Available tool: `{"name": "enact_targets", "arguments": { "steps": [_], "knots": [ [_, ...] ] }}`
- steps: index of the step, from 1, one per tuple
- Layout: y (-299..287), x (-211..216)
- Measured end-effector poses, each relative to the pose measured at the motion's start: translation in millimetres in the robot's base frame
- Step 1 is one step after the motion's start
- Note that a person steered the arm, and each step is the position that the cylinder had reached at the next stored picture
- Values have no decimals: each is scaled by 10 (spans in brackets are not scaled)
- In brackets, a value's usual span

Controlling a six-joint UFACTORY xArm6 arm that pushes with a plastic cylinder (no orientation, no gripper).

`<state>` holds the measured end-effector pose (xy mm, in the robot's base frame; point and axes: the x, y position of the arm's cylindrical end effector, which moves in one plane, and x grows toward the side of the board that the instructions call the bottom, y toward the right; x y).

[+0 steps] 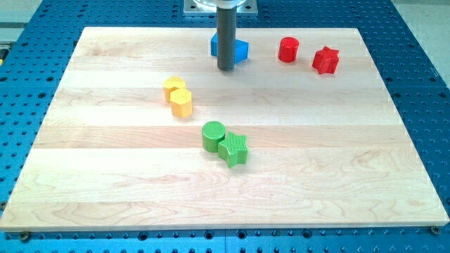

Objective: Adjust the blue blocks

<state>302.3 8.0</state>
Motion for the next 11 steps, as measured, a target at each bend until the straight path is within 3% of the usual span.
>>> {"name": "enact_targets", "arguments": {
  "steps": [2, 3, 4, 5, 6, 8, 9, 10, 11],
  "knots": [
    [55, 85],
    [-861, -179],
    [-887, -877],
    [-413, -840],
    [-519, -731],
    [-85, -922],
    [-358, -747],
    [-790, -254],
    [-995, -494]
  ]
}}
